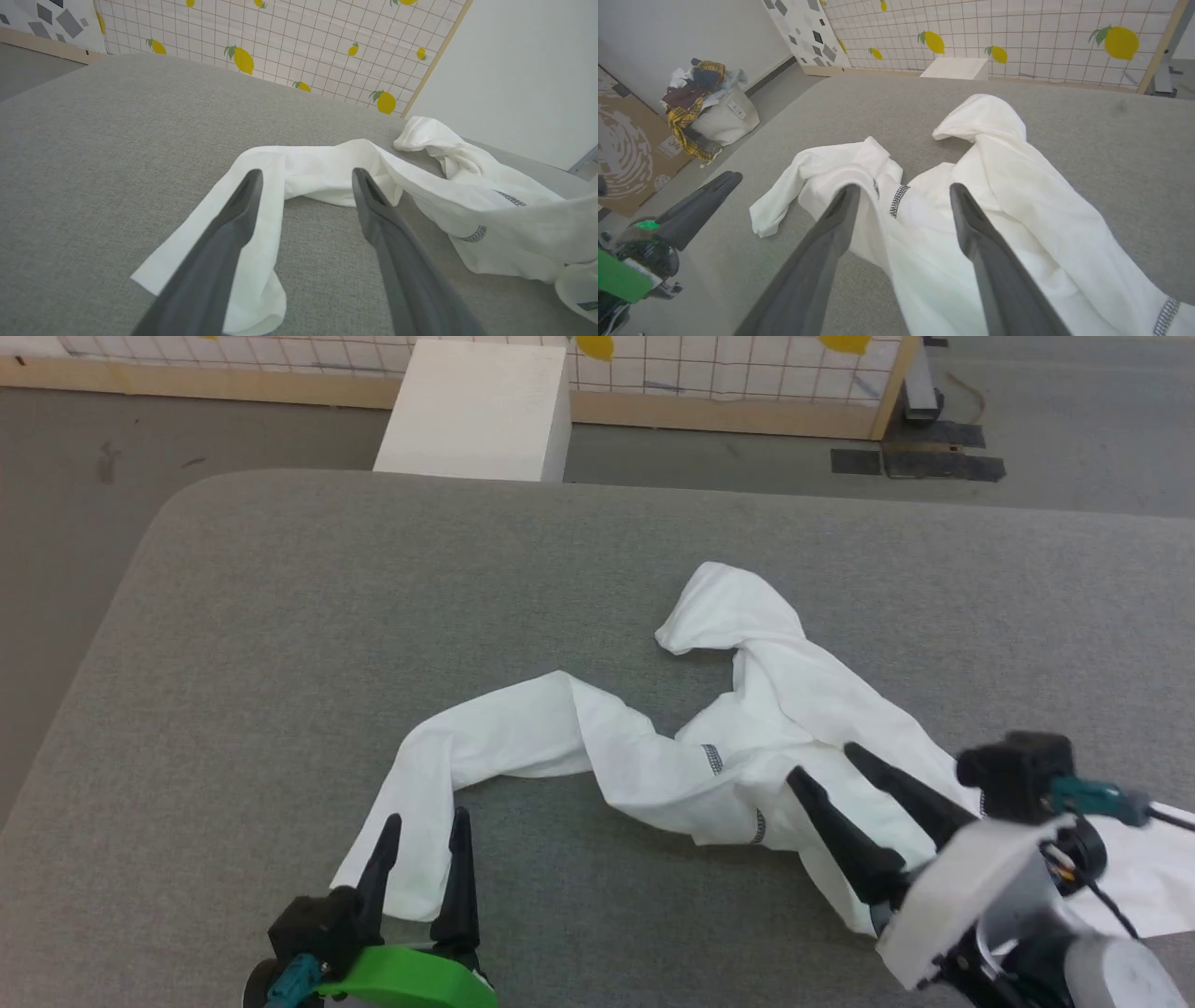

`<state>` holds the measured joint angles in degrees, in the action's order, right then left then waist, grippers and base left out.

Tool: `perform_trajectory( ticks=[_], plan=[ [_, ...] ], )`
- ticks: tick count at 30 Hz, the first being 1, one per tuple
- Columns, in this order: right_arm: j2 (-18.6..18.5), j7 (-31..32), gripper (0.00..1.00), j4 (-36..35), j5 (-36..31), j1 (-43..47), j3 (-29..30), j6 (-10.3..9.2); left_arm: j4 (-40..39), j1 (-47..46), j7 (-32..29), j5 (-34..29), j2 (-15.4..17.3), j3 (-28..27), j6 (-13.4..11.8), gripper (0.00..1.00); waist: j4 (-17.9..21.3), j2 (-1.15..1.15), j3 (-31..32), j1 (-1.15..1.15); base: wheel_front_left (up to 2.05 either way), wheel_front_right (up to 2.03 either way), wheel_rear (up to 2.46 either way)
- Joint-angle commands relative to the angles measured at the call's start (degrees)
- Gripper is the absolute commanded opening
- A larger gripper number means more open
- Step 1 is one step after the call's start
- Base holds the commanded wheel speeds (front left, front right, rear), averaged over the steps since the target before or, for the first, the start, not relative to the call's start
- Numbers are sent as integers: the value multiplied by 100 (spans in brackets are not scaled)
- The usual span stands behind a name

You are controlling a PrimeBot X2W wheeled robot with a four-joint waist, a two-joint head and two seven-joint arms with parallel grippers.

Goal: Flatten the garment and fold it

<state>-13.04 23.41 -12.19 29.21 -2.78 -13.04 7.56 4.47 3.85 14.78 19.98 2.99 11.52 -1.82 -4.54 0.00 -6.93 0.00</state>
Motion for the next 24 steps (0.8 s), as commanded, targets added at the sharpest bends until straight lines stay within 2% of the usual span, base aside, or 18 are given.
perform_trajectory(
  ticks=[1,3,9,15,18,24],
  plan=[
    [166,2,100,-132,-22,240,147,-8,-42,68,22,-29,-12,-37,11,100,53,0,-15,0,0,0,0],
    [298,206,100,-342,58,535,237,-8,-64,88,22,-35,-12,-63,10,100,102,0,-37,0,0,0,0],
    [-127,1122,100,-978,317,1066,-398,-8,-82,84,22,-47,-12,-114,20,100,218,0,-135,0,0,0,0],
    [-567,1756,100,-944,323,971,-908,-8,-23,-63,22,-6,-12,6,32,100,147,0,-235,0,0,0,0],
    [-501,1493,100,-961,289,767,-822,-8,-14,-77,22,19,-12,22,25,100,100,0,-242,0,0,0,0],
    [51,39,100,-851,-393,403,3,-8,-62,-44,22,8,-12,-22,2,100,82,0,-194,0,0,0,0]
  ],
)
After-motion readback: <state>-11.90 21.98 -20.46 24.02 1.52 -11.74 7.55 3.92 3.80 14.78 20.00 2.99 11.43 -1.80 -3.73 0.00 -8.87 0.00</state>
